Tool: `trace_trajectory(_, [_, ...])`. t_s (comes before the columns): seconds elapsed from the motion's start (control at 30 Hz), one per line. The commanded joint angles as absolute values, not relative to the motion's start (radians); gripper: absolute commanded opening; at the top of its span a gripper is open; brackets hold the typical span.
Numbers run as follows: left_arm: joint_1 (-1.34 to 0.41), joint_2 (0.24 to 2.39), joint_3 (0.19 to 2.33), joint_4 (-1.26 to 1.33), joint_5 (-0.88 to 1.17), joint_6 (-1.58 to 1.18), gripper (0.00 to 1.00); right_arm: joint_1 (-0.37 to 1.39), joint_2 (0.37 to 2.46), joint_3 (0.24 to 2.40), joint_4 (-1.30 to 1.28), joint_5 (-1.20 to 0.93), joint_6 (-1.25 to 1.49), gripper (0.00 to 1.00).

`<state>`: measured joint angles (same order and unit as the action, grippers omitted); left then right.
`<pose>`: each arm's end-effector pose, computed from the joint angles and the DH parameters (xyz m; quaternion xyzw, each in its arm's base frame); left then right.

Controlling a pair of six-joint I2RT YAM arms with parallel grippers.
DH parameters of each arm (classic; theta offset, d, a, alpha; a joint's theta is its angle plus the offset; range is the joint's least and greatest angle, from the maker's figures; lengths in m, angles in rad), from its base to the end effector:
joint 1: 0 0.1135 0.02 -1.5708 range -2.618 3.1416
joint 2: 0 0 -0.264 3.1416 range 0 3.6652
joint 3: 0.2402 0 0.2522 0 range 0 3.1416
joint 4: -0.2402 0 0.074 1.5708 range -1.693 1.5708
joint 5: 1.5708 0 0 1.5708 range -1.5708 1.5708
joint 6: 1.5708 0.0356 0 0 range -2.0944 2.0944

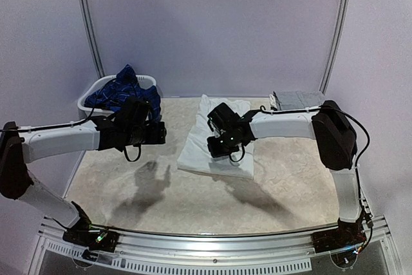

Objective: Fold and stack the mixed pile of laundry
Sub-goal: Smooth out the 2/3-rectangle-folded T-shirt at the center of the board.

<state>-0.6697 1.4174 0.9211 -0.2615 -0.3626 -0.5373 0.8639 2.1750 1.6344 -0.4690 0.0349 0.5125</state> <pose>0.2443 -0.1773 0.2368 -0.0114 0.9062 -0.0844 0.4142 0.3057 0.3560 0.1634 -0.1632 0.9468 0.1629 0.2245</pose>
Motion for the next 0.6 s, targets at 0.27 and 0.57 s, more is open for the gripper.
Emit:
trace_trajectory(0.27, [-0.715, 1.398, 0.873, -0.23, -0.354, -0.523, 0.81, 0.785, 2.24, 1.678, -0.534, 0.092, 0.502, 0.11])
trace_trajectory(0.57, [-0.743, 1.384, 0.852, -0.234, -0.362, -0.53, 0.8, 0.733, 2.281, 1.733, -0.512, 0.083, 0.477, 0.11])
